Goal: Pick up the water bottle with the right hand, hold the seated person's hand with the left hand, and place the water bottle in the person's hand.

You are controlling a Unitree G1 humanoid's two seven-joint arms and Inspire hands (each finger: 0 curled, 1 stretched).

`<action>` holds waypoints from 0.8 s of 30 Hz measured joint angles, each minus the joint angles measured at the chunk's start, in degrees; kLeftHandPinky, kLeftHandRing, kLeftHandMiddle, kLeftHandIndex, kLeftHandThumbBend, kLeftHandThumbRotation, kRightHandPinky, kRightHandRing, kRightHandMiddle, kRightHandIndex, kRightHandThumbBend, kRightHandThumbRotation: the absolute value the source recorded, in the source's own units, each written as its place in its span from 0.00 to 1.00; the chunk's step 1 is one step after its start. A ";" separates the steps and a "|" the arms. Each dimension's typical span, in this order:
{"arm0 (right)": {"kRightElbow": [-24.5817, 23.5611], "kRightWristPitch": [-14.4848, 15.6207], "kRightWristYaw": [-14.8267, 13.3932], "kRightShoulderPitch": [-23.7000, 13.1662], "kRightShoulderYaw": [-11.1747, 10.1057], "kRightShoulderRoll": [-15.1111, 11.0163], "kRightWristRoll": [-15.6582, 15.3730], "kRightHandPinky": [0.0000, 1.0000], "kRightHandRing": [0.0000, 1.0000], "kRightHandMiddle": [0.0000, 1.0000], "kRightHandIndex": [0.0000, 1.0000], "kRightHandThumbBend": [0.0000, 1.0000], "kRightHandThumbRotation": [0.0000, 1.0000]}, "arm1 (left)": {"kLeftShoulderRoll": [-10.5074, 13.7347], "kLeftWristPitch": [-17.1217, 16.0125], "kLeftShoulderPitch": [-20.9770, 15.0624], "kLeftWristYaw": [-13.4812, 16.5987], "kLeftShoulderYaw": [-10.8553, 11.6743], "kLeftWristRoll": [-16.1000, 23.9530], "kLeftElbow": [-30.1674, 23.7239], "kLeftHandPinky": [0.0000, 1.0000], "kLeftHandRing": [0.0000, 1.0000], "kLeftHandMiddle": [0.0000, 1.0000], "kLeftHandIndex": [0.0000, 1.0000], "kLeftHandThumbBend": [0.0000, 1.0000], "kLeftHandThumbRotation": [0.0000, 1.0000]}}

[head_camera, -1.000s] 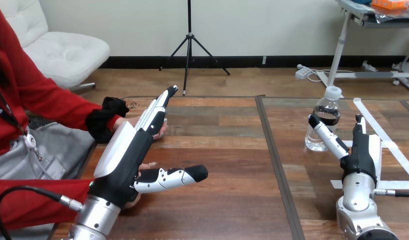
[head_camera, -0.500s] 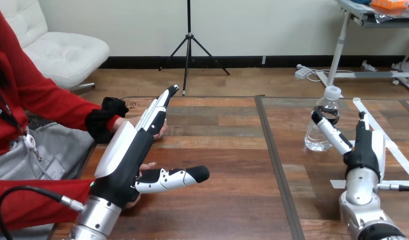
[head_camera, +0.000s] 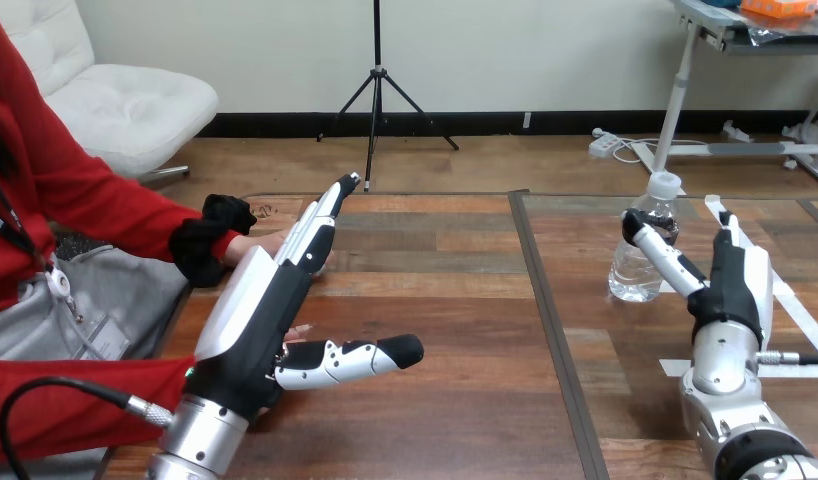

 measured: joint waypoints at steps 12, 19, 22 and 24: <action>0.28 1.44 0.01 -1.33 1.25 0.01 -1.37 1.00 1.00 1.00 1.00 1.00 0.68 | -0.53 0.00 0.70 0.06 -0.15 0.00 -0.33 1.00 1.00 1.00 1.00 1.00 0.71; 0.28 1.88 0.61 -1.75 1.38 0.00 -1.60 1.00 1.00 1.00 1.00 1.00 0.68 | -0.53 0.01 1.23 -0.12 -0.20 -0.29 -0.88 1.00 1.00 1.00 1.00 1.00 0.70; 0.33 2.14 0.96 -1.93 1.43 0.00 -1.73 1.00 1.00 1.00 1.00 1.00 0.67 | -0.54 0.03 1.44 -0.14 -0.23 -0.31 -1.30 1.00 1.00 1.00 1.00 1.00 0.70; 0.43 2.17 1.05 -2.06 1.46 0.00 -1.83 1.00 1.00 1.00 1.00 1.00 0.67 | -0.56 0.07 1.57 -0.15 -0.26 -0.36 -1.65 1.00 1.00 1.00 1.00 1.00 0.70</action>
